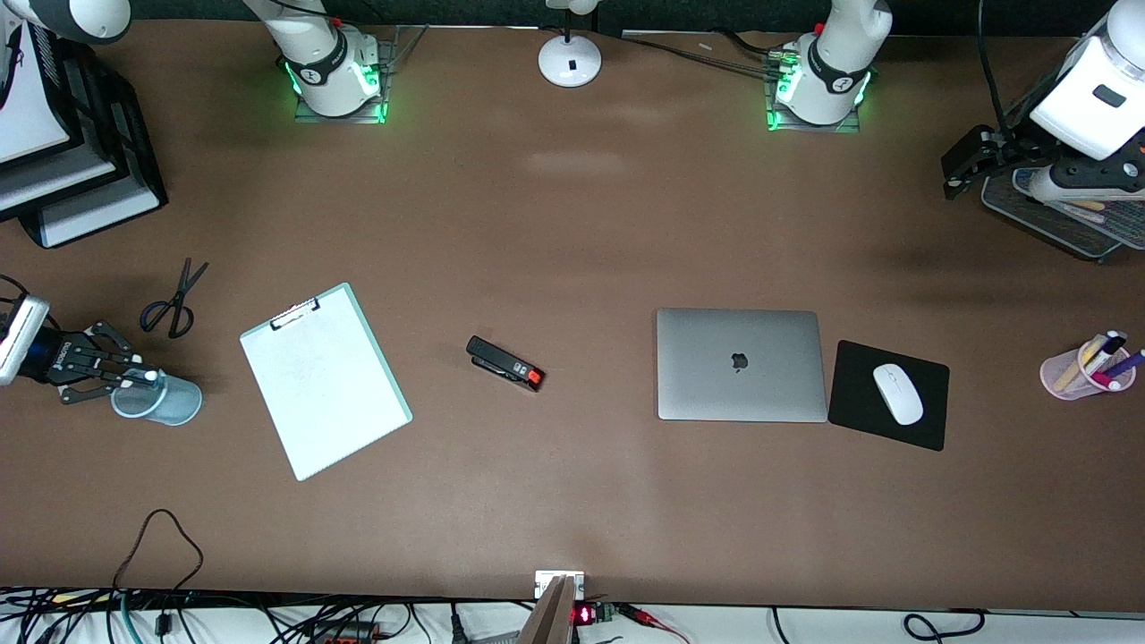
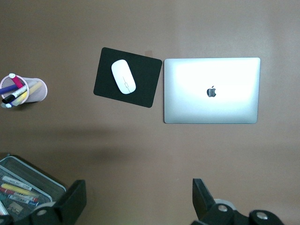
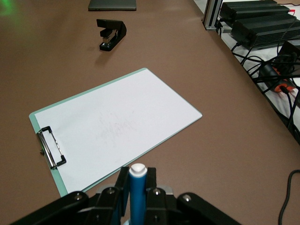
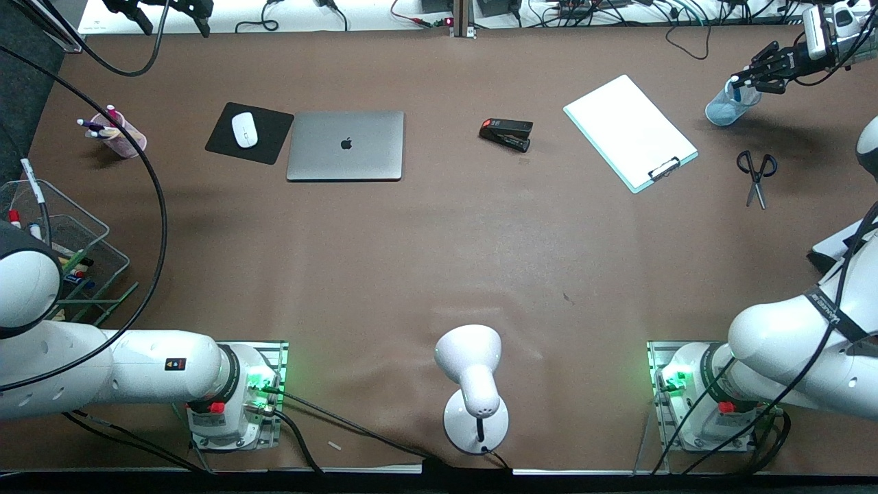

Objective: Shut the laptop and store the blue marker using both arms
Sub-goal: 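Lower the blue marker into the light blue cup and open the right gripper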

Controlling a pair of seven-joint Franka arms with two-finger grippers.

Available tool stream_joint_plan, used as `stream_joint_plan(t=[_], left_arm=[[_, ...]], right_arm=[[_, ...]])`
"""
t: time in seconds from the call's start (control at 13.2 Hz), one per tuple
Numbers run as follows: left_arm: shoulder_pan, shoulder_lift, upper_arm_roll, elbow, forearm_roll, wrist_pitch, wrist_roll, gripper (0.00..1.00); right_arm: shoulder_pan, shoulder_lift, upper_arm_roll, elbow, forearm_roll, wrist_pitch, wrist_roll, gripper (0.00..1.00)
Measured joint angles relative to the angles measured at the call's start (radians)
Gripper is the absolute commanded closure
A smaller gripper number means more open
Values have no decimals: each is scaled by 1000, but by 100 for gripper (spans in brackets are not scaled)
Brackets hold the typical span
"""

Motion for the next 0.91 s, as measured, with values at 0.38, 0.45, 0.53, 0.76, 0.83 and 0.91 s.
stream_joint_plan(t=[0.38,0.45,0.53,0.76,0.83,0.91], left_arm=[[0,0,0,0,0,0,0,0],[0,0,0,0,0,0,0,0],[0,0,0,0,0,0,0,0],[0,0,0,0,0,0,0,0],[0,1,0,0,0,0,0,0],[0,1,0,0,0,0,0,0]], right_arm=[[-9,26,0,0,13,20,-21,96],[-12,30,0,0,19,21,-23,96],[-16,33,0,0,21,21,-25,96],[-27,44,1,1,30,21,-29,94],[-30,50,2,2,33,21,-30,90],[-32,53,2,3,38,21,-32,61]])
